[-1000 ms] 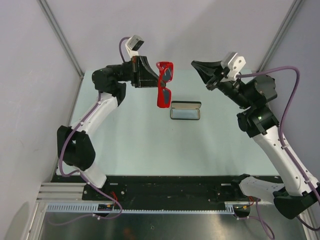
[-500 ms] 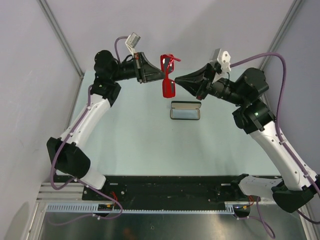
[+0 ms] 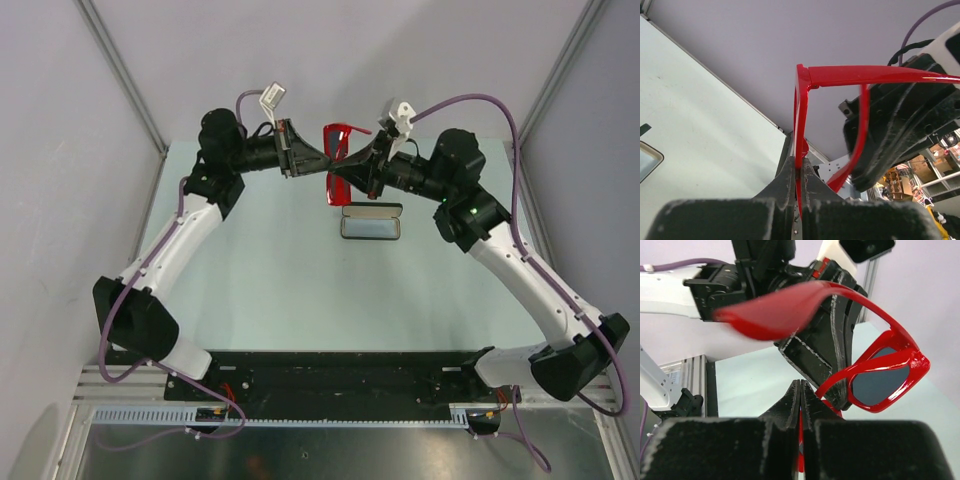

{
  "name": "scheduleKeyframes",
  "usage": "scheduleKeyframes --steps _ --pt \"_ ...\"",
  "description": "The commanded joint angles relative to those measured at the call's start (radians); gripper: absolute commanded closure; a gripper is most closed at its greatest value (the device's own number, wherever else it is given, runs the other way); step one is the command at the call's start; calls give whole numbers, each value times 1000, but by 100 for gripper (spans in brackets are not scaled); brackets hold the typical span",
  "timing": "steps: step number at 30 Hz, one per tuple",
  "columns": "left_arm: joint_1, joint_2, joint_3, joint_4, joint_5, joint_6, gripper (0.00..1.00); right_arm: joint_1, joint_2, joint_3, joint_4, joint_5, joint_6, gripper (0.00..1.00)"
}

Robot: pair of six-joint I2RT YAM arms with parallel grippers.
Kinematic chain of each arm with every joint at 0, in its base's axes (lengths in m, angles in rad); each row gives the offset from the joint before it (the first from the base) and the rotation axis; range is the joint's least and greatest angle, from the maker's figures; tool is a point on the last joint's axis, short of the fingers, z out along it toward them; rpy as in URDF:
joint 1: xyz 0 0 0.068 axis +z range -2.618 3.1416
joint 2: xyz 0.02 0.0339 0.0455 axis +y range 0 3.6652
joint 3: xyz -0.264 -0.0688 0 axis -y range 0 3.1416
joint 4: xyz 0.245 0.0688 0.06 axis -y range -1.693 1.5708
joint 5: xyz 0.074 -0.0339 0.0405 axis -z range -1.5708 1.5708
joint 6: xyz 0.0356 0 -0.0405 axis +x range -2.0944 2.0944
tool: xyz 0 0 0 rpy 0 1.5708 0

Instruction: Organize the sunglasses

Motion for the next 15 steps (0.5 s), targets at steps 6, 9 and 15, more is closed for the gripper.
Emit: scheduleKeyframes --steps 6,9,15 --pt "-20 -65 -2 -7 43 48 99 6 25 -25 53 80 9 100" --pt "-23 -68 -6 -7 53 57 100 8 24 -27 65 76 6 97" --pt "-19 -58 -12 -5 34 74 100 -1 -35 -33 101 111 18 25"
